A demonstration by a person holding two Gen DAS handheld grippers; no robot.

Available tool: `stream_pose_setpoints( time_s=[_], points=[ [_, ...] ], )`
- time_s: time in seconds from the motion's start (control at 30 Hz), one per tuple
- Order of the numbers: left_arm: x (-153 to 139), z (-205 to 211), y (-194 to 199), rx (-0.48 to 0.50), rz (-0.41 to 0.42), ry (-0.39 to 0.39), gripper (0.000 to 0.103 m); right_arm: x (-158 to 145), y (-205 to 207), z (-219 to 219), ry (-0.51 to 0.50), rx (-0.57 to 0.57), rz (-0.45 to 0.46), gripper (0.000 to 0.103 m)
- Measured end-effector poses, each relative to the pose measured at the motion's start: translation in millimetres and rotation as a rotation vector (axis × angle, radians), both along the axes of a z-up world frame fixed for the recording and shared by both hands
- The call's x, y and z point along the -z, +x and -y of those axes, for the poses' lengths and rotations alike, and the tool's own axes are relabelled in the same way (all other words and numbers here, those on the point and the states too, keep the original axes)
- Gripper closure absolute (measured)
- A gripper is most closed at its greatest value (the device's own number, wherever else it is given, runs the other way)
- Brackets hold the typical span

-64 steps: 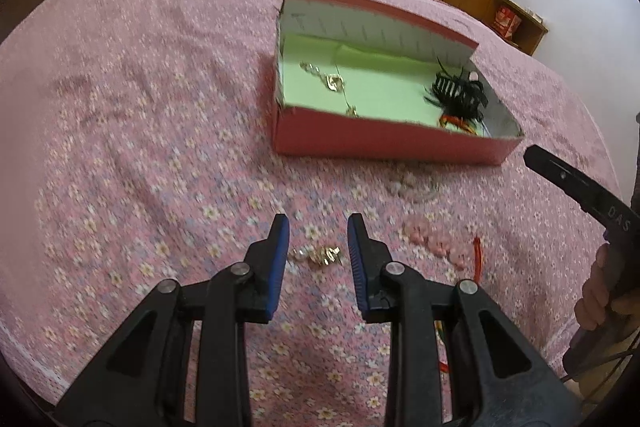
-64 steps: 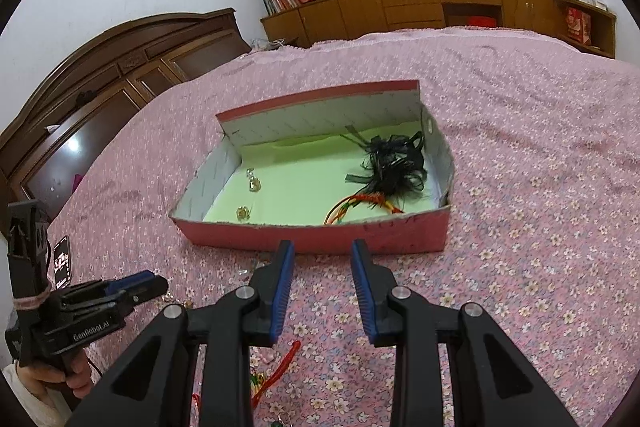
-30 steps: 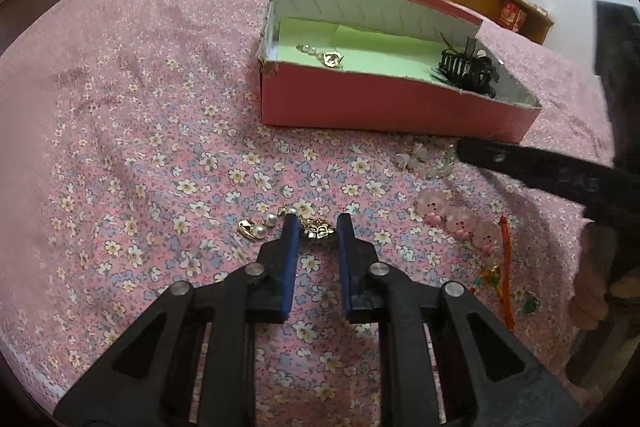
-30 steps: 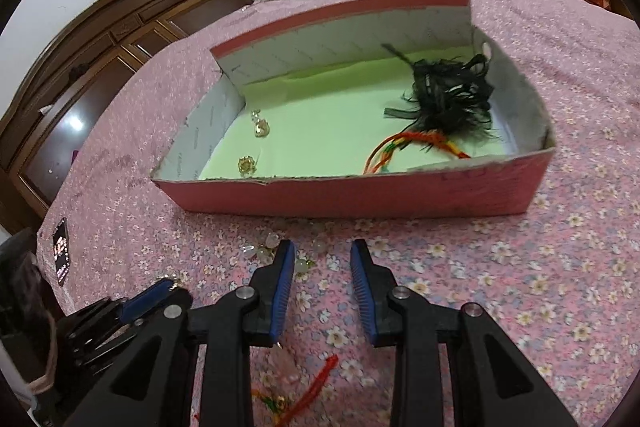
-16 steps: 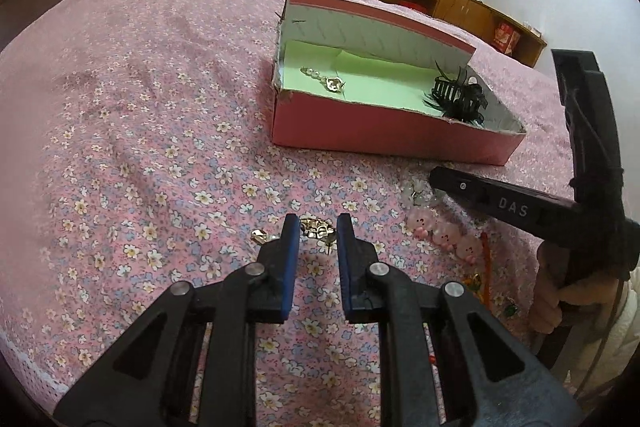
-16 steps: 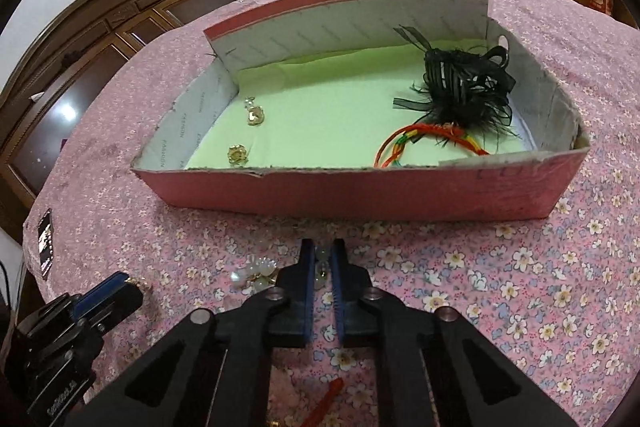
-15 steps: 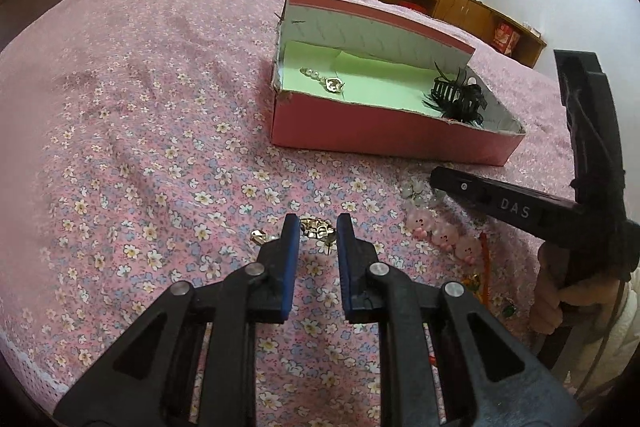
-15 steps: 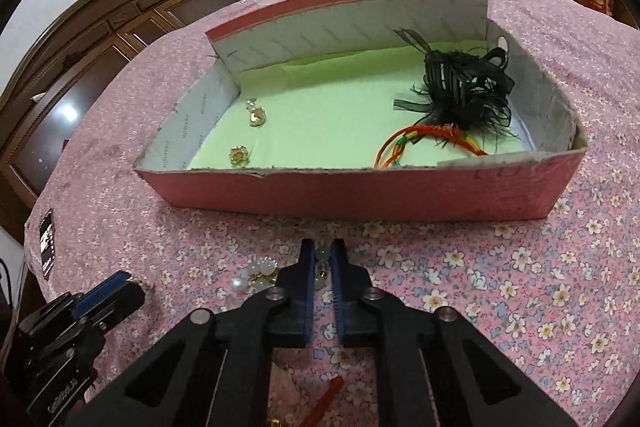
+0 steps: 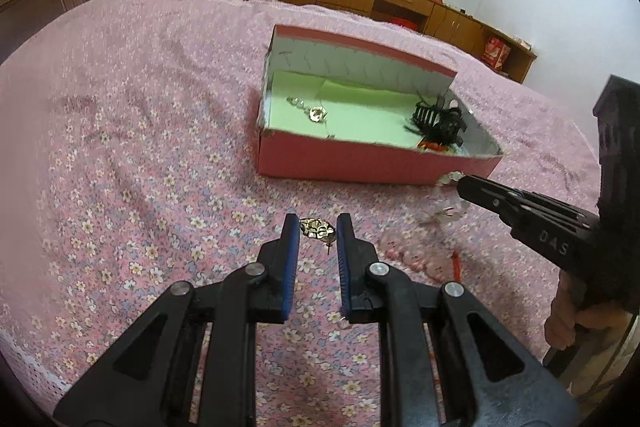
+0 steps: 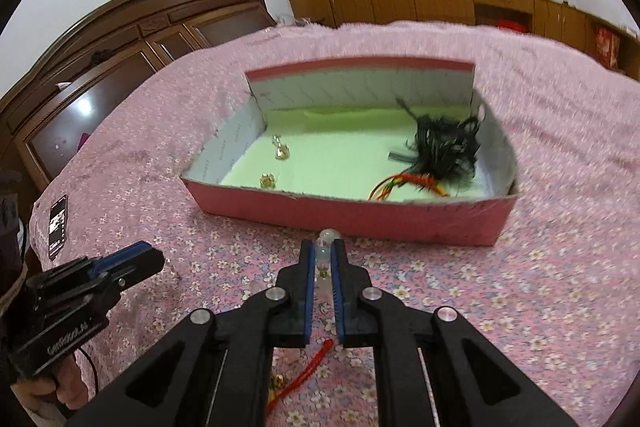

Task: Organize jewelry
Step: 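Grasp the gold pendant with the left tool while the right tool grasps the clear bead strand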

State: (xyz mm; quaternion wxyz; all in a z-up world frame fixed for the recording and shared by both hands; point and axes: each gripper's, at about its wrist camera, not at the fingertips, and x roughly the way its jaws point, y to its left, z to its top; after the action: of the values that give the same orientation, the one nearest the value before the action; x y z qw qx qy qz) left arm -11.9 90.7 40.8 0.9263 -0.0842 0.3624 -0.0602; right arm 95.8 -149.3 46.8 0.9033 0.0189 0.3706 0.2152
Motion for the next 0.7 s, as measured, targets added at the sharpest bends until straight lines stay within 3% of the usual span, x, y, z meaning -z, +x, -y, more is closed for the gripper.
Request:
stream_pose_setpoints(
  time_s=[0.7],
  points=[
    [-45,16,13,0.018,0.14,-0.009,0.093,-46,-16,33,0.052,0.072,0.163,0.094]
  ],
)
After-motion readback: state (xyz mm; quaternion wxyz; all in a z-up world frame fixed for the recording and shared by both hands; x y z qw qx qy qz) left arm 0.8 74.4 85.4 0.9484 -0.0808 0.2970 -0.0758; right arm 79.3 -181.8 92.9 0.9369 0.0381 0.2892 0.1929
